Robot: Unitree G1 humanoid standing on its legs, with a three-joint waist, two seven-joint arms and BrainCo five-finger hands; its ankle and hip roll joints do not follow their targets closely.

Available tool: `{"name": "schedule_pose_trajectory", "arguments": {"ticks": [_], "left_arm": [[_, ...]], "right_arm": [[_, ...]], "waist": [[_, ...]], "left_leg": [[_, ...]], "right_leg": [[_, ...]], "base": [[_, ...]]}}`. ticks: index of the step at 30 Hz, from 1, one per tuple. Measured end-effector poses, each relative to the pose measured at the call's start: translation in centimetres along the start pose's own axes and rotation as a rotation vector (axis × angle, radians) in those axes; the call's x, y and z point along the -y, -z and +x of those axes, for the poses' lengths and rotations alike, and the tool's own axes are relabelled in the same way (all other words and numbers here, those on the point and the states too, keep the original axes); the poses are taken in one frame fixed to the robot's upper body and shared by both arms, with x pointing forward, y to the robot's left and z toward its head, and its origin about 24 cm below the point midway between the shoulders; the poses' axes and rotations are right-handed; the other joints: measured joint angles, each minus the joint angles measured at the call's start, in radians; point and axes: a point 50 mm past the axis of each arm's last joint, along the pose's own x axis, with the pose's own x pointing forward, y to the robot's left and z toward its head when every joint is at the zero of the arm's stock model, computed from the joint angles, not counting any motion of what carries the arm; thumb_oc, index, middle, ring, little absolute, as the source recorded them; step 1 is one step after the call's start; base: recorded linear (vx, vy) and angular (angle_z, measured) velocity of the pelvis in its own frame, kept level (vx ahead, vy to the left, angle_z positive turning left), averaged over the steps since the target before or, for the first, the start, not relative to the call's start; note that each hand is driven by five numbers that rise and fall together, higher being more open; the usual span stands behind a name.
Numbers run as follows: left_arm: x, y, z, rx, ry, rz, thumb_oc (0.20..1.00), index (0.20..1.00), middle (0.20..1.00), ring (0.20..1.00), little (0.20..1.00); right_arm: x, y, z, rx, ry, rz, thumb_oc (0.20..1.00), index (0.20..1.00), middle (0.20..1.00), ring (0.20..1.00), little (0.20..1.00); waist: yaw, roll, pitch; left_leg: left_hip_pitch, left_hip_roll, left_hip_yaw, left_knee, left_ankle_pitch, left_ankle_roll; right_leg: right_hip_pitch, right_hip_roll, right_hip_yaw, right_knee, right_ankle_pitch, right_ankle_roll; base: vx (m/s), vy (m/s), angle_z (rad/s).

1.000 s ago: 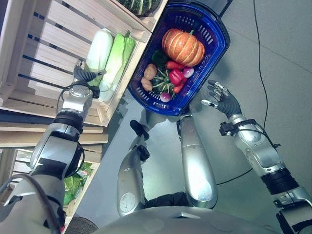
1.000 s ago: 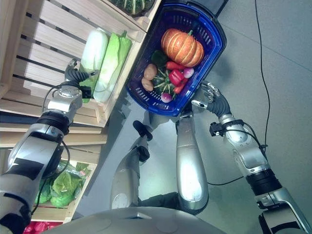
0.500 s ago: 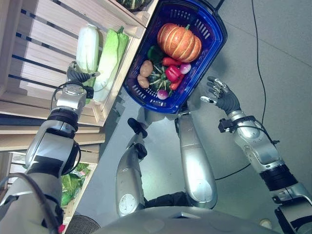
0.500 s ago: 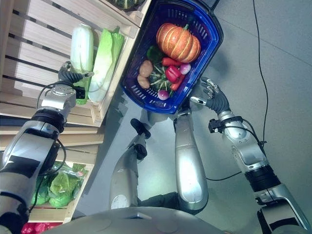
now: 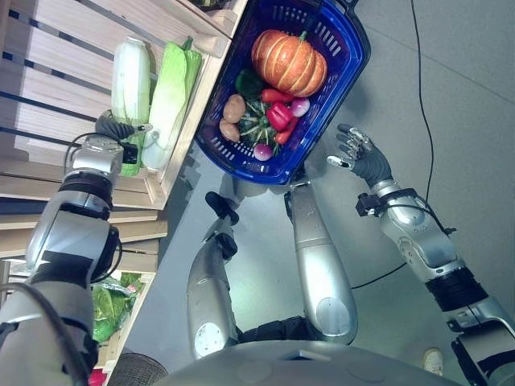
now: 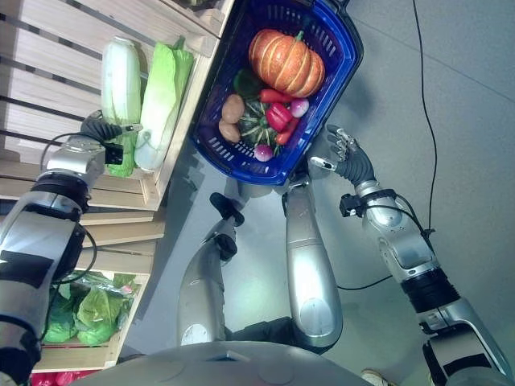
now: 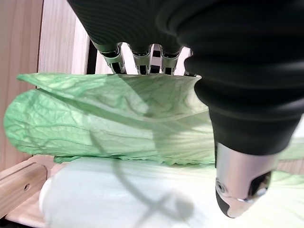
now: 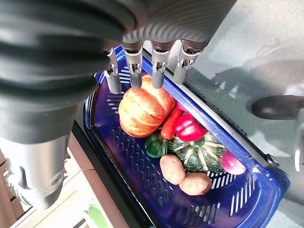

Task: Pick up fruits and vegetables into the basket

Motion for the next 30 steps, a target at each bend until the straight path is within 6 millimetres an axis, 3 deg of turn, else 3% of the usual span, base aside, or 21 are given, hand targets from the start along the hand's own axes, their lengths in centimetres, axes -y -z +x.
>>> {"name": "schedule_pose_trajectory", "arguments": {"ticks": [9, 10, 11, 12, 13, 17, 30], "left_arm": [[-0.3, -0.4, -0.1, 0.018, 0.080, -0.050, 1.000, 1.000, 1.000, 1.000, 1.000], [-0.3, -0.4, -0.1, 0.023, 0.084, -0.062, 0.846, 0.846, 0.846, 0.846, 0.846], [-0.3, -0.2, -0.1, 0.027, 0.087, -0.071, 0.520, 0.520, 0.520, 0.520, 0.520], [-0.3, 0.0, -0.1, 0.029, 0.088, -0.070, 0.244, 0.244, 0.244, 0.244, 0.244], [-0.4, 0.0, -0.2, 0.038, 0.088, -0.066, 0.200, 0.200, 0.200, 0.200, 0.200], [-0.4, 0.3, -0.2, 0.051, 0.098, -0.085, 0.200, 0.200, 0.200, 0.200, 0.200], [2.9, 2.7, -1.0, 0.111, 0.190, -0.180, 0.200, 0.200, 0.200, 0.200, 0.200]], "right_arm": [[0.0, 0.1, 0.0, -0.012, -0.004, 0.000, 1.000, 1.000, 1.000, 1.000, 1.000], [0.0, 0.1, 0.0, -0.013, -0.006, 0.000, 1.000, 1.000, 1.000, 1.000, 1.000], [0.0, 0.2, 0.0, -0.013, -0.011, 0.000, 1.000, 1.000, 1.000, 1.000, 1.000], [-0.1, 0.2, 0.0, -0.013, -0.016, 0.001, 1.000, 1.000, 1.000, 1.000, 1.000], [-0.1, 0.2, 0.0, -0.012, -0.017, 0.002, 1.000, 1.000, 1.000, 1.000, 1.000], [-0.2, 0.2, -0.1, -0.013, -0.022, 0.005, 1.000, 1.000, 1.000, 1.000, 1.000], [-0.6, 0.3, -1.5, 0.030, -0.048, 0.030, 1.000, 1.000, 1.000, 1.000, 1.000]], "waist": [[-0.003, -0.001, 0.000], [-0.003, -0.001, 0.000], [-0.003, -0.001, -0.001], [-0.003, -0.001, -0.001], [-0.003, -0.001, -0.001], [-0.001, -0.007, 0.000], [0.023, -0.026, 0.001]], "left_leg": [[0.002, -0.001, 0.002, 0.000, -0.004, 0.001], [0.002, -0.001, 0.002, 0.000, -0.005, 0.001], [0.002, -0.002, 0.002, 0.000, -0.005, 0.001], [0.003, -0.002, 0.002, 0.000, -0.005, 0.001], [0.003, -0.002, 0.001, 0.000, -0.005, 0.001], [0.020, -0.003, 0.001, -0.002, -0.005, 0.002], [0.135, -0.006, -0.001, -0.020, -0.015, 0.006]], "right_leg": [[0.000, 0.001, 0.006, 0.001, 0.005, 0.002], [0.001, 0.001, 0.006, 0.001, 0.005, 0.002], [0.001, 0.001, 0.006, 0.001, 0.005, 0.002], [0.001, 0.001, 0.006, 0.001, 0.005, 0.002], [0.002, 0.001, 0.006, 0.001, 0.005, 0.002], [0.019, -0.001, 0.004, -0.003, 0.004, 0.002], [0.156, -0.007, -0.009, -0.048, 0.011, 0.012]], "base": [[0.00, 0.000, 0.00], [0.00, 0.000, 0.00], [0.00, 0.000, 0.00], [0.00, 0.000, 0.00], [0.00, 0.000, 0.00], [0.00, 0.000, 0.00], [-0.01, -0.019, 0.00]]}}
